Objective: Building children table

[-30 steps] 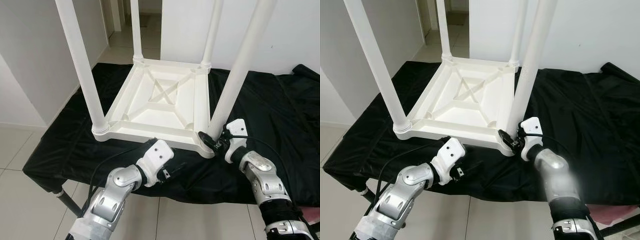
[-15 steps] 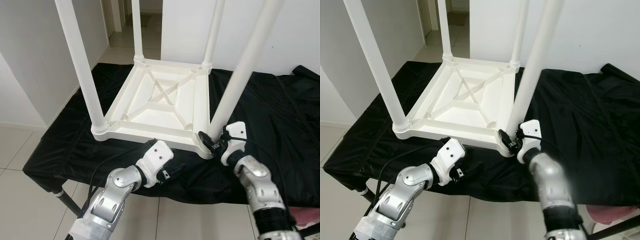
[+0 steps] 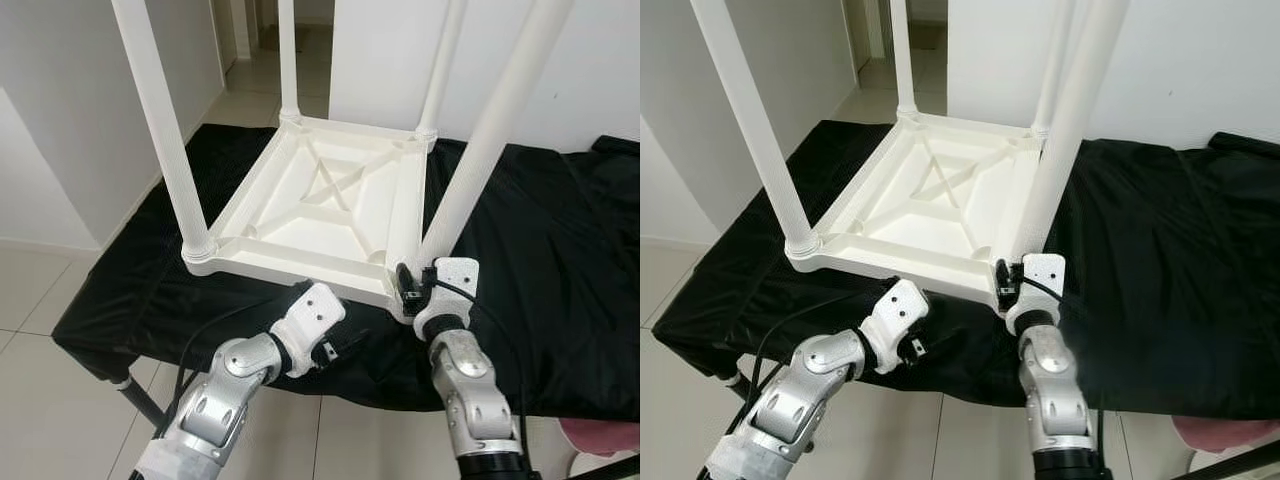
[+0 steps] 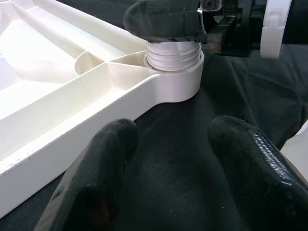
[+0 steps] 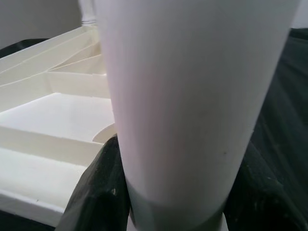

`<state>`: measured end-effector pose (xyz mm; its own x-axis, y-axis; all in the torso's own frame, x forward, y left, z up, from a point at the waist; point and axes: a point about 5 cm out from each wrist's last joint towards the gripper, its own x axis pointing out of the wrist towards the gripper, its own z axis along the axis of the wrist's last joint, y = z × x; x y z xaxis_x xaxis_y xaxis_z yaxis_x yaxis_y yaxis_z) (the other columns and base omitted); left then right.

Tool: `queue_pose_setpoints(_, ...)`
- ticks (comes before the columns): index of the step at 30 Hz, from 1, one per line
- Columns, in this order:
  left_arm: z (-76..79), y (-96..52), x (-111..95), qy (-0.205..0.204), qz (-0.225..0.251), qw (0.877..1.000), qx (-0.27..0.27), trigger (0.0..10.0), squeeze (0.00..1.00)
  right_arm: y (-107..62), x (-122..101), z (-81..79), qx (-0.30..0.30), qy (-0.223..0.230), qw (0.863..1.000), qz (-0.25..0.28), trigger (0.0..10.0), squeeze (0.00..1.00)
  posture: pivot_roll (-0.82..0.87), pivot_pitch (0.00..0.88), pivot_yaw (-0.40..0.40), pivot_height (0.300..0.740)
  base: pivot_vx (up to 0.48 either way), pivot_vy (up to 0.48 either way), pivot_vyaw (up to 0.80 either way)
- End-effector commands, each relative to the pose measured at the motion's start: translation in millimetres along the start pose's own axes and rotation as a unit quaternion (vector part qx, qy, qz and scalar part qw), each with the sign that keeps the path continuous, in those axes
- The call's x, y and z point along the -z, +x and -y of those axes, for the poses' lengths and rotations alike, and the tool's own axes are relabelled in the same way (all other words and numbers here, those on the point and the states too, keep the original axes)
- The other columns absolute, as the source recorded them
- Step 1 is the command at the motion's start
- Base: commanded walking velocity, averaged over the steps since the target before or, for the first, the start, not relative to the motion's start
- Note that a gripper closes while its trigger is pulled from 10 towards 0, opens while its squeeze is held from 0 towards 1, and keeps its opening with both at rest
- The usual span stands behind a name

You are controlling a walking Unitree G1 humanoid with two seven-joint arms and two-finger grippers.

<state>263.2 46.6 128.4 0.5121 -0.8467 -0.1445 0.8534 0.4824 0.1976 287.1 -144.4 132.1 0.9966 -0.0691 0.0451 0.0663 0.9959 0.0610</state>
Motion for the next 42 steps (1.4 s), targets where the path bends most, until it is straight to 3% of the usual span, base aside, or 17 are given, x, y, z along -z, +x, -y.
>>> queue_pose_setpoints(1,-3.1,-1.3,2,-0.003,-0.003,1.0,-0.022,10.0,0.0,-6.6,14,-1.6,0.036,0.024,0.998,-0.035,10.0,0.0,0.0,0.0,0.021,0.74,0.0,0.0,0.0)
queue_pose_setpoints(3,-1.8,-1.6,3,-0.005,-0.003,1.0,-0.023,10.0,0.0,-7.7,11,-17.4,-0.006,0.037,0.999,-0.03,10.0,0.0,0.0,0.0,0.019,0.74,0.0,0.0,0.0)
queue_pose_setpoints(4,-1.2,-1.5,3,-0.006,-0.003,1.0,-0.022,10.0,0.0,-8.5,8,-19.3,-0.02,0.043,0.998,-0.028,10.0,1.0,0.0,0.0,0.019,0.74,0.0,0.0,0.0)
queue_pose_setpoints(13,-2.8,-1.5,2,-0.005,-0.003,1.0,-0.025,10.0,0.0,-7.9,0,-12.9,-0.04,0.039,0.998,-0.012,10.0,1.0,0.0,0.0,0.016,0.74,0.0,0.0,0.0)
queue_pose_setpoints(14,-4.5,-2.7,3,-0.007,-0.003,1.0,-0.03,10.0,0.0,-4.1,-4,-2.8,-0.076,0.022,0.997,-0.004,10.0,0.0,0.0,0.0,0.018,0.74,0.0,0.0,0.0)
queue_pose_setpoints(16,-4.5,-2.7,3,-0.007,-0.003,1.0,-0.03,10.0,0.0,-4.1,-4,-2.8,-0.076,0.022,0.997,-0.004,10.0,0.0,0.0,0.0,0.018,0.74,0.0,0.0,0.0)
queue_pose_setpoints(21,-4.5,-3.4,4,-0.007,-0.005,1.0,-0.03,10.0,0.0,4.3,-9,13.8,-0.171,-0.019,0.985,0.008,10.0,0.0,-0.01,0.0,0.023,0.74,0.0,0.0,0.0)
queue_pose_setpoints(23,-4.5,-3.4,4,-0.007,-0.005,1.0,-0.03,10.0,0.0,4.3,-9,13.8,-0.171,-0.019,0.985,0.008,10.0,0.0,-0.01,0.0,0.023,0.74,0.0,0.0,0.0)
queue_pose_setpoints(27,-5.5,-2.4,3,-0.005,-0.004,0.999,-0.031,10.0,0.0,9.8,-8,18.5,-0.239,-0.039,0.97,-0.002,10.0,0.0,-0.01,0.0,0.023,0.74,0.0,0.0,0.0)
queue_pose_setpoints(29,-6.1,-0.9,2,-0.004,-0.002,1.0,-0.031,10.0,0.0,16.0,-5,15.1,-0.298,-0.067,0.952,-0.019,10.0,0.0,-0.01,0.0,0.028,0.74,0.0,0.0,0.0)
queue_pose_setpoints(30,-6.1,-0.9,2,-0.004,-0.002,1.0,-0.031,10.0,0.0,16.0,-5,15.1,-0.298,-0.067,0.952,-0.019,10.0,0.0,-0.01,0.0,0.028,0.74,0.0,0.0,0.0)
queue_pose_setpoints(32,-7.1,0.0,1,-0.002,-0.001,1.0,-0.03,10.0,0.0,24.0,1,13.1,-0.328,-0.095,0.939,-0.037,10.0,0.0,0.0,0.0,0.03,0.74,0.0,0.0,0.0)
queue_pose_setpoints(40,-8.6,0.0,-1,0.0,0.001,0.999,-0.032,10.0,0.0,31.7,4,11.1,-0.356,-0.109,0.927,-0.049,10.0,0.0,0.01,0.0,0.031,0.74,0.0,0.0,0.0)
queue_pose_setpoints(41,-9.3,-0.6,-1,0.001,0.0,0.999,-0.033,10.0,0.0,34.1,6,12.6,-0.369,-0.115,0.921,-0.055,6.2,0.0,0.01,0.0,0.032,0.74,0.0,0.0,0.0)
queue_pose_setpoints(42,-9.6,-0.9,-1,0.002,0.0,0.999,-0.034,10.0,0.0,34.8,7,13.6,-0.37,-0.115,0.92,-0.057,6.2,0.0,0.01,0.0,0.032,0.74,0.0,0.0,0.0)
